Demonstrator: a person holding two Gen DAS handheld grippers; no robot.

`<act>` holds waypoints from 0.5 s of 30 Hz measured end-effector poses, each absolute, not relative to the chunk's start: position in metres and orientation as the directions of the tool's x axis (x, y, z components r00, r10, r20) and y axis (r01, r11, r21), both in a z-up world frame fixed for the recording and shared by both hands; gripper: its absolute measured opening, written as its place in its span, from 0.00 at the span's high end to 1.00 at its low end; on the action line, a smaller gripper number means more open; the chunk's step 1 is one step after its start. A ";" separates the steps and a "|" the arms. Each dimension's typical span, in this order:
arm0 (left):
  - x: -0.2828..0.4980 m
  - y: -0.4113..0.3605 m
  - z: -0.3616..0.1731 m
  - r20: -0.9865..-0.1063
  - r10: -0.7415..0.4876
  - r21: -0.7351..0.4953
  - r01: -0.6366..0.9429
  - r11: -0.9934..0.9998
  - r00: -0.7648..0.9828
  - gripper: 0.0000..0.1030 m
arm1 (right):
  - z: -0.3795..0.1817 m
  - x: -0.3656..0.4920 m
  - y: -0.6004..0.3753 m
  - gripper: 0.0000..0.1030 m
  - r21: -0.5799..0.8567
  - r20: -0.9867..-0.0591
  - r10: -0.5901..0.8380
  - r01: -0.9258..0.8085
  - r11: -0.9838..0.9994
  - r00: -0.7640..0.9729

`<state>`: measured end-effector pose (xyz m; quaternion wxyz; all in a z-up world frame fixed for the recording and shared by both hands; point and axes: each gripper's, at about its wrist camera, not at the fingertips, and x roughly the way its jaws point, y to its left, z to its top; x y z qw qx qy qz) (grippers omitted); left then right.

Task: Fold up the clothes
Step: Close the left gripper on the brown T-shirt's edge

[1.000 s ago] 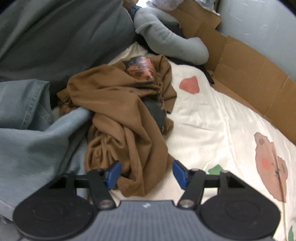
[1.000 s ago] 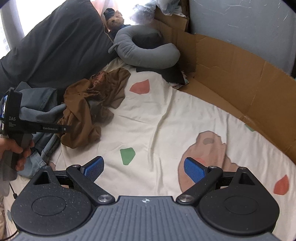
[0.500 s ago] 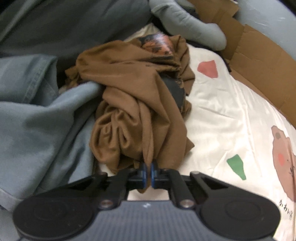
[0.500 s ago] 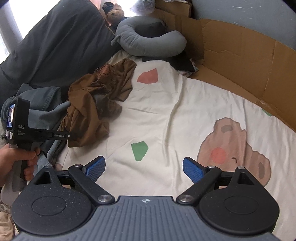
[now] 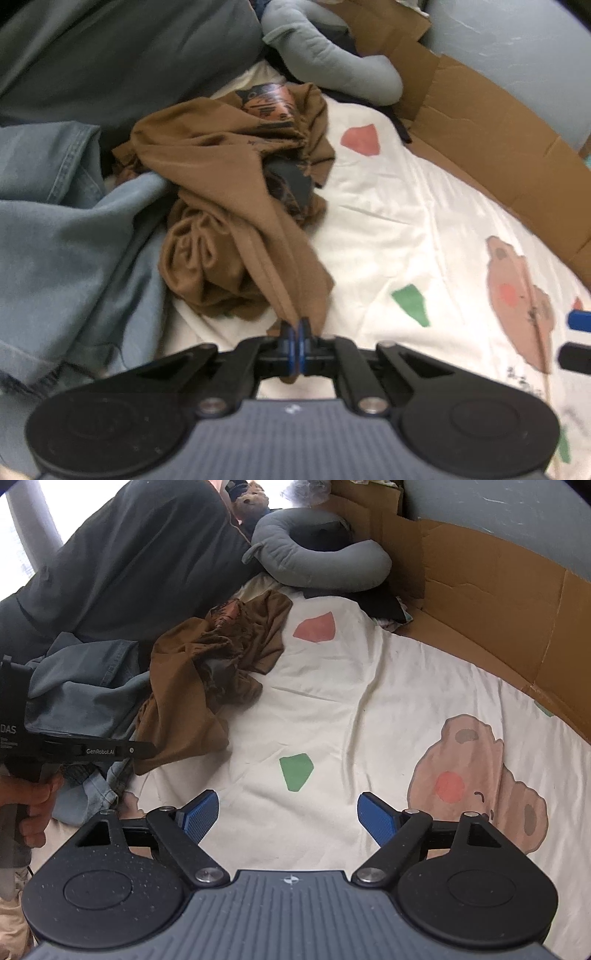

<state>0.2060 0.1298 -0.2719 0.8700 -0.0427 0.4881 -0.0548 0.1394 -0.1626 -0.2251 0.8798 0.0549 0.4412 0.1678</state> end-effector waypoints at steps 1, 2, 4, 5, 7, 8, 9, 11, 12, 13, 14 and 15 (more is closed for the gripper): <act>0.203 0.127 -0.268 -0.843 -0.145 -0.128 0.068 0.989 0.518 0.98 | -0.223 0.138 -0.161 0.17 0.241 -0.757 0.346 -0.255 0.936 0.554; 0.200 0.124 -0.264 -0.842 -0.154 -0.131 0.080 0.988 0.517 0.98 | -0.220 0.136 -0.159 0.17 0.237 -0.756 0.348 -0.264 0.935 0.554; 0.191 0.122 -0.256 -0.840 -0.176 -0.154 0.086 0.984 0.512 0.98 | -0.215 0.133 -0.156 0.17 0.237 -0.750 0.354 -0.272 0.933 0.559; 0.187 0.122 -0.253 -0.839 -0.186 -0.164 0.088 0.983 0.511 0.98 | -0.212 0.132 -0.156 0.17 0.239 -0.747 0.356 -0.274 0.932 0.561; 0.178 0.121 -0.246 -0.838 -0.200 -0.176 0.095 0.980 0.507 0.98 | -0.208 0.131 -0.154 0.17 0.242 -0.742 0.361 -0.277 0.930 0.565; 0.173 0.121 -0.243 -0.838 -0.209 -0.183 0.101 0.978 0.503 0.98 | -0.206 0.130 -0.153 0.17 0.244 -0.739 0.364 -0.279 0.929 0.566; 0.168 0.121 -0.239 -0.839 -0.220 -0.191 0.109 0.975 0.498 0.98 | -0.205 0.130 -0.151 0.17 0.245 -0.738 0.366 -0.281 0.928 0.567; 0.158 0.120 -0.234 -0.840 -0.235 -0.200 0.124 0.972 0.490 0.98 | -0.203 0.129 -0.149 0.17 0.249 -0.736 0.374 -0.289 0.924 0.565; 0.154 0.120 -0.232 -0.840 -0.242 -0.203 0.131 0.970 0.486 0.98 | -0.203 0.128 -0.148 0.17 0.253 -0.735 0.380 -0.293 0.922 0.562; 0.149 0.120 -0.231 -0.842 -0.248 -0.209 0.135 0.969 0.480 0.98 | -0.204 0.128 -0.146 0.17 0.258 -0.735 0.385 -0.295 0.920 0.558; 0.145 0.120 -0.230 -0.844 -0.254 -0.215 0.137 0.967 0.473 0.98 | -0.205 0.127 -0.145 0.17 0.263 -0.736 0.390 -0.297 0.918 0.553; 0.140 0.120 -0.230 -0.846 -0.261 -0.221 0.139 0.965 0.464 0.98 | -0.206 0.127 -0.143 0.17 0.268 -0.737 0.395 -0.299 0.916 0.549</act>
